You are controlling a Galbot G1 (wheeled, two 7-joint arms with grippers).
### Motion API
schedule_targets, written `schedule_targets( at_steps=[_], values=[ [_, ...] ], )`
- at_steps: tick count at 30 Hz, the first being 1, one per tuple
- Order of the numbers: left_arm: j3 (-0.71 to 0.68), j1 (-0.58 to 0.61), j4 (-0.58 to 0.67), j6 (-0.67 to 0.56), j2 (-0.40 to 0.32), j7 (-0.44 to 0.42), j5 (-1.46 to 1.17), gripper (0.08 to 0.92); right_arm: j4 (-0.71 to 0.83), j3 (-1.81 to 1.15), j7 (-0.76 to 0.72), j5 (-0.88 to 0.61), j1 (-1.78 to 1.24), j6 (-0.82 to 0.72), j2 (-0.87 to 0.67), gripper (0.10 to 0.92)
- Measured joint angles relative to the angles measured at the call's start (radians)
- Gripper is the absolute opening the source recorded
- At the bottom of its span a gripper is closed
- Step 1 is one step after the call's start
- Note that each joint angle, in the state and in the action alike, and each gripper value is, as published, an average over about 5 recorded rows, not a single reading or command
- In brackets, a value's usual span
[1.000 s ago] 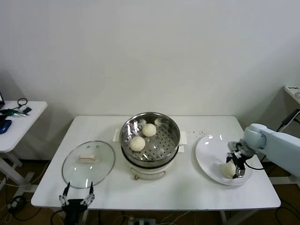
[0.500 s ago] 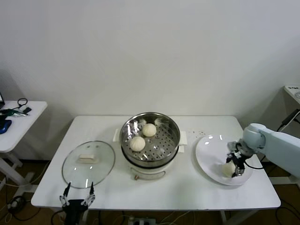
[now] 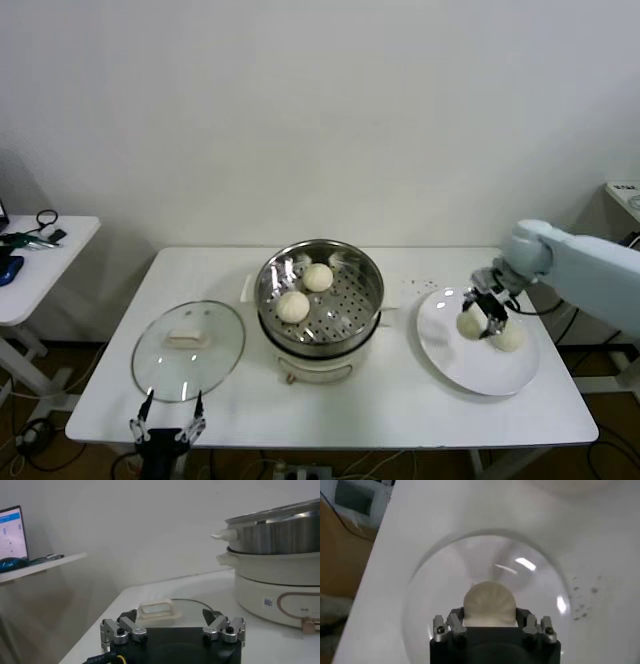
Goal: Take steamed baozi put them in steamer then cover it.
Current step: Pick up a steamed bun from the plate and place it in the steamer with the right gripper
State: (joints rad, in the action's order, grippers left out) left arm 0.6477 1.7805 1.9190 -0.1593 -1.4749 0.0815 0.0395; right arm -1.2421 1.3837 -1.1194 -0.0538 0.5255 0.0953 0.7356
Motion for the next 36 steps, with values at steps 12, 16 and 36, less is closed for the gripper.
schedule_targets(
  at_steps=[12,16,36],
  values=[
    [-0.004,0.004,0.001,-0.004,-0.006,0.003,0.008,0.823,-0.032,0.063,-0.023,0.016,0.215,0.245,0.221,0.67],
    [0.001,0.003,0.007,0.001,-0.011,0.007,0.006,0.823,-0.044,0.063,-0.026,0.019,0.237,0.295,0.302,0.671],
    [0.029,-0.003,0.015,0.003,0.005,0.002,-0.028,0.823,-0.095,0.038,-0.033,0.186,0.133,0.449,0.558,0.679]
  ],
)
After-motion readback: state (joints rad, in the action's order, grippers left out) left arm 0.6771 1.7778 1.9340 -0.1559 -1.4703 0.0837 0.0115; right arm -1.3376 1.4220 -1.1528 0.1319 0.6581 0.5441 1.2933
